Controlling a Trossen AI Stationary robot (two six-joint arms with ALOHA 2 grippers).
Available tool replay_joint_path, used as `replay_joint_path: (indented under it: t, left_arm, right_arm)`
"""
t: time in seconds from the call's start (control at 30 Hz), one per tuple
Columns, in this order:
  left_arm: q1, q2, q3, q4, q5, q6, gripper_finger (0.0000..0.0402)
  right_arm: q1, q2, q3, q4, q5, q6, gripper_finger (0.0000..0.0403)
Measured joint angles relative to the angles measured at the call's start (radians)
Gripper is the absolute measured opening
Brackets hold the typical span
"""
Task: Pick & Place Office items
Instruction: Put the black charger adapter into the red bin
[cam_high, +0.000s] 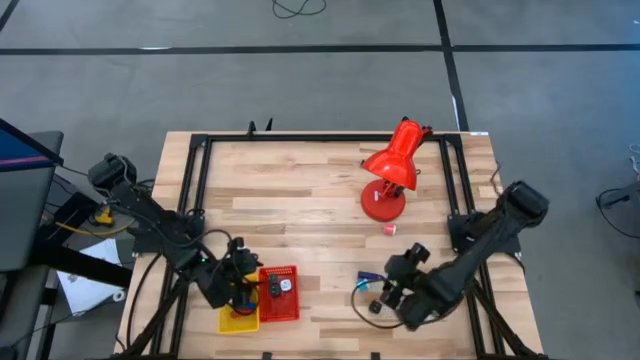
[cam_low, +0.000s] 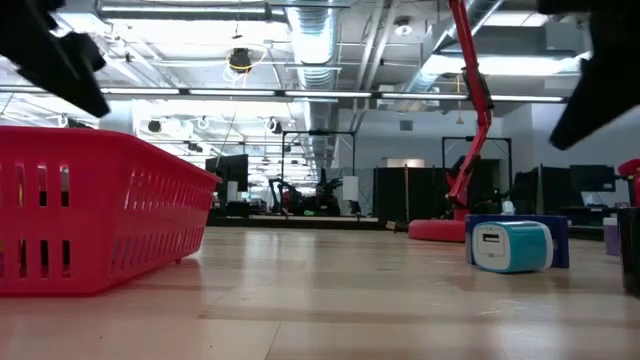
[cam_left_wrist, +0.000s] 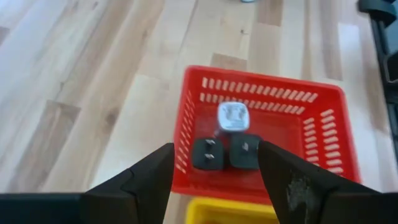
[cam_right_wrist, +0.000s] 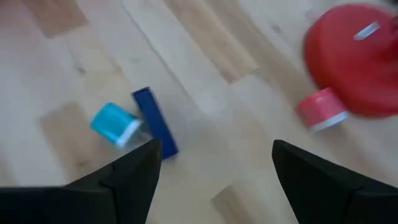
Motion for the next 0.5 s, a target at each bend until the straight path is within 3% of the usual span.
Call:
replay_joint_path:
  t: [0.13, 0.3, 0.4, 0.5]
  left_arm:
    - [0.034, 0.000, 0.000, 0.008, 0.002, 0.030, 0.0231]
    - [0.055, 0.000, 0.000, 0.026, 0.004, 0.030, 0.0242]
    - [0.063, 0.000, 0.000, 0.048, 0.006, 0.031, 0.0253]
    - [0.068, 0.000, 0.000, 0.064, 0.006, 0.031, 0.0265]
  right_arm:
    - [0.033, -0.129, -0.147, 0.252, 0.001, -0.017, 0.0297]
    - [0.051, -0.183, -0.234, 0.557, 0.003, -0.225, 0.0297]
    - [0.056, -0.162, -0.251, 0.619, 0.024, -0.334, 0.0297]
    - [0.047, -0.131, -0.255, 0.616, 0.029, -0.300, 0.0297]
